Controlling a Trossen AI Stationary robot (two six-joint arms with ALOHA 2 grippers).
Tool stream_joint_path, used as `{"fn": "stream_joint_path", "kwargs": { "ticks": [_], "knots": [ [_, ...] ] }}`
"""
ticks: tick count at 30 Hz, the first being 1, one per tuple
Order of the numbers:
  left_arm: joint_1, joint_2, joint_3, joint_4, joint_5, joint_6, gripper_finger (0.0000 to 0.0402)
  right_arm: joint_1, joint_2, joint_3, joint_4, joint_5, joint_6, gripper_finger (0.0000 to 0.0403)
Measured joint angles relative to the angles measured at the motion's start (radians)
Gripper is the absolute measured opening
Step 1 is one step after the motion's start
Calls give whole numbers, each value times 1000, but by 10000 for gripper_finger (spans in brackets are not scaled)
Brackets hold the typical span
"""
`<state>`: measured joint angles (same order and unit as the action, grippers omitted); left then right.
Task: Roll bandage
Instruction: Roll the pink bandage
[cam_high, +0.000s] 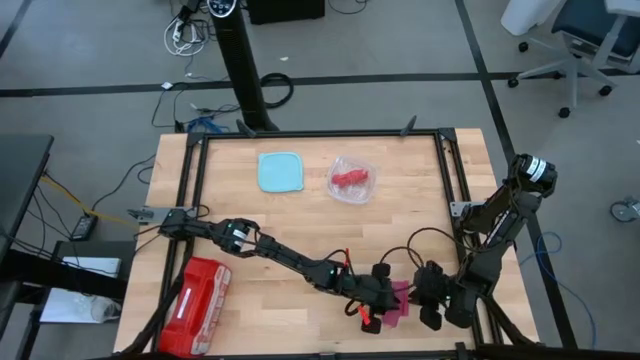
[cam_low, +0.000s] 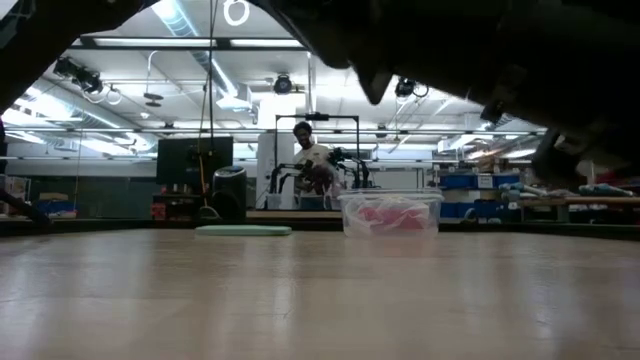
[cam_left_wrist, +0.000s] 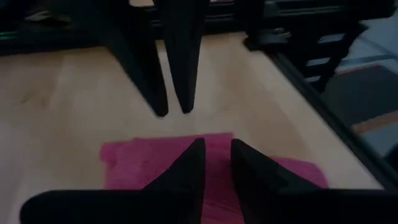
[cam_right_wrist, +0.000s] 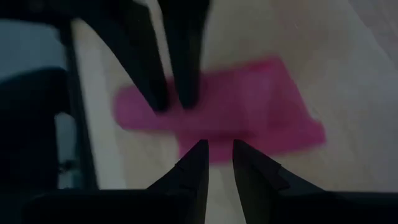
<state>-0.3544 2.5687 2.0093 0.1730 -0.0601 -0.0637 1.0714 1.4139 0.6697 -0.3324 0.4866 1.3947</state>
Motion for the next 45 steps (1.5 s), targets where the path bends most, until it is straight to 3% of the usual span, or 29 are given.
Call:
{"fn": "stream_joint_path", "kwargs": {
  "ticks": [4, 7, 10, 14, 21, 24, 29, 36, 42, 45],
  "knots": [
    [-11, -12, 59, -1, 47, 5, 80, -14, 0, 0, 83, 17, -62, 73],
    [-21, -26, 118, -99, 65, 18, 80, -38, 0, 0, 107, 18, -110, 73],
    [-33, -33, 199, -310, 36, 87, 80, -73, 4, 0, 109, 25, -171, 73],
    [-57, -36, 336, -626, -91, 157, 80, -135, 7, 0, 138, 22, -274, 73],
    [-72, -59, 337, -875, -138, 93, 80, -205, 27, 0, 189, -77, -384, 73],
    [-76, -59, 337, -933, -139, 64, 80, -205, 70, 0, 197, -136, -374, 73],
    [-81, -60, 337, -963, -141, 60, 80, -172, 118, 6, 190, -135, -333, 70],
    [-79, -60, 337, -988, -143, 64, 80, -75, 66, 2, 117, -150, -262, 66],
    [-80, -60, 337, -988, -143, 65, 80, -10, 71, -5, -13, -255, -113, 65],
    [-80, -60, 337, -988, -143, 66, 80, 4, 65, -1, -36, -240, -58, 65]
  ]
}}
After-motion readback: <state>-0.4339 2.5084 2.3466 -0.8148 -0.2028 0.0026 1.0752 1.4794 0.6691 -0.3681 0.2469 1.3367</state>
